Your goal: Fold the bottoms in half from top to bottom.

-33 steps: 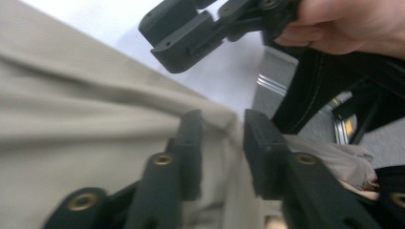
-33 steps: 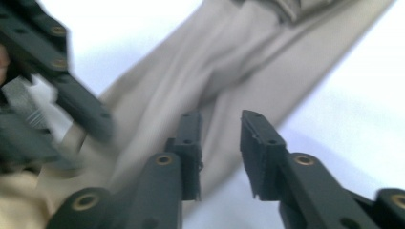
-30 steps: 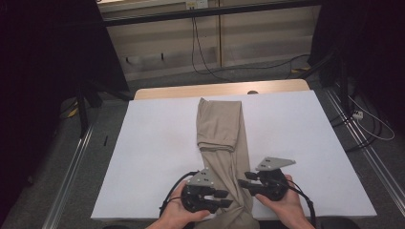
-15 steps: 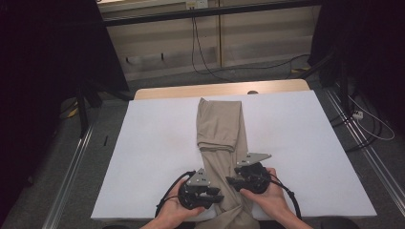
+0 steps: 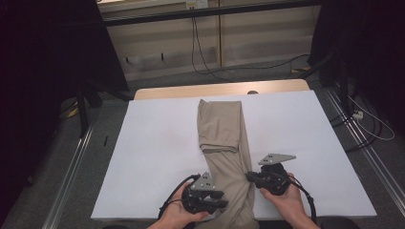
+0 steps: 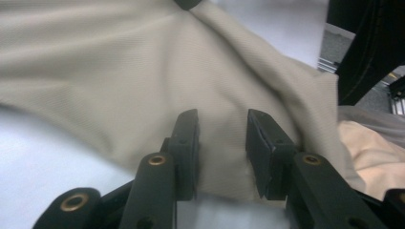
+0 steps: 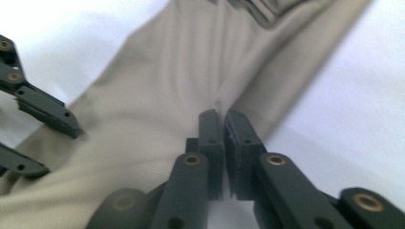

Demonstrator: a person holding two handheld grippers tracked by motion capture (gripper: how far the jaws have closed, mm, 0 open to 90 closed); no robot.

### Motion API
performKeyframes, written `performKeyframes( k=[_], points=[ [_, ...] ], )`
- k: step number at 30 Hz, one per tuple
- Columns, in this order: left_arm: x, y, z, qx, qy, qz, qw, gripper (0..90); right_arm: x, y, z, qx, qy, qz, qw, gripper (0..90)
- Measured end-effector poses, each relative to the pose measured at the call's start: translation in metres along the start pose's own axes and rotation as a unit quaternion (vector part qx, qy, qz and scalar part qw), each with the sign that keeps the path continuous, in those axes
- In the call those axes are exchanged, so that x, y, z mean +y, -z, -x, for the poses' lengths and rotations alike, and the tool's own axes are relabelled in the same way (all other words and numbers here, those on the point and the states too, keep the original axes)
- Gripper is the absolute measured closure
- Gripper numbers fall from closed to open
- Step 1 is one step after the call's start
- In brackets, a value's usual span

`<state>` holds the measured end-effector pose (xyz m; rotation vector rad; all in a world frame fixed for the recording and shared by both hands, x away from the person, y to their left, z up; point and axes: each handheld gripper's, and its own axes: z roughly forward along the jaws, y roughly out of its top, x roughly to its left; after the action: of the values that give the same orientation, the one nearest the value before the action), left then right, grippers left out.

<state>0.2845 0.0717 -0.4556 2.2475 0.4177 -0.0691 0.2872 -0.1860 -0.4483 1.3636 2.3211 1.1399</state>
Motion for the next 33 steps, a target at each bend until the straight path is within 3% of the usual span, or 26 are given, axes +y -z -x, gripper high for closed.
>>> performKeyframes(
  k=[1, 4, 6, 9, 11, 12, 16, 17, 19, 22, 25, 29, 33],
  points=[
    [0.0, 0.0, 0.002, 0.002, -0.006, -0.007, 1.0, 63.8, -0.002, 0.002, 0.001, -0.004, -0.001, -0.002, 1.0, 87.1],
    [-0.001, -0.001, 0.008, -0.025, 0.013, -0.005, 0.9996, 62.8, -0.011, 0.009, 0.007, -0.015, -0.008, -0.011, 0.9998, 90.0],
    [-0.001, -0.001, 0.014, -0.021, -0.006, -0.01, 0.9997, 62.9, -0.013, 0.013, 0.008, -0.016, -0.01, -0.009, 0.9998, 89.1],
    [-0.001, -0.001, 0.019, -0.035, -0.001, -0.009, 0.9994, 61.8, -0.013, 0.022, -0.002, -0.001, 0.005, 0.015, 0.9999, 80.9],
    [-0.001, 0.0, 0.021, -0.031, -0.006, -0.014, 0.9994, 62.0, -0.012, 0.025, -0.011, 0.035, 0.017, 0.026, 0.9989, 75.9],
    [-0.001, 0.001, 0.021, -0.041, -0.003, -0.009, 0.9991, 62.9, -0.012, 0.025, -0.016, 0.046, 0.025, 0.026, 0.9983, 73.1],
    [-0.003, 0.007, 0.017, -0.037, 0.007, -0.007, 0.9993, 63.9, -0.011, 0.016, -0.035, 0.051, 0.079, 0.026, 0.9953, 61.5],
    [-0.003, 0.009, 0.016, -0.036, 0.011, -0.008, 0.9993, 64.4, -0.007, 0.009, -0.038, 0.053, 0.081, 0.017, 0.9951, 55.1],
    [-0.005, 0.009, 0.015, -0.033, 0.02, -0.009, 0.9992, 64.6, -0.007, 0.005, -0.039, 0.047, 0.083, 0.006, 0.9954, 54.6],
    [-0.01, 0.009, 0.016, -0.033, 0.017, -0.019, 0.9991, 64.7, -0.013, -0.001, -0.043, 0.019, 0.105, -0.026, 0.994, 58.7],
    [-0.009, 0.008, 0.02, -0.04, 0.022, -0.017, 0.9988, 64.7, -0.02, 0.006, -0.041, 0.008, 0.098, -0.027, 0.9948, 68.7],
    [-0.008, 0.006, 0.026, -0.042, 0.006, -0.021, 0.9989, 64.0, -0.03, 0.017, -0.035, 0.007, 0.083, -0.024, 0.9962, 88.5],
    [-0.005, 0.011, 0.015, -0.014, 0.0, -0.011, 0.9998, 57.3, -0.037, 0.027, -0.029, -0.002, 0.073, -0.03, 0.9969, 90.0]
  ],
)
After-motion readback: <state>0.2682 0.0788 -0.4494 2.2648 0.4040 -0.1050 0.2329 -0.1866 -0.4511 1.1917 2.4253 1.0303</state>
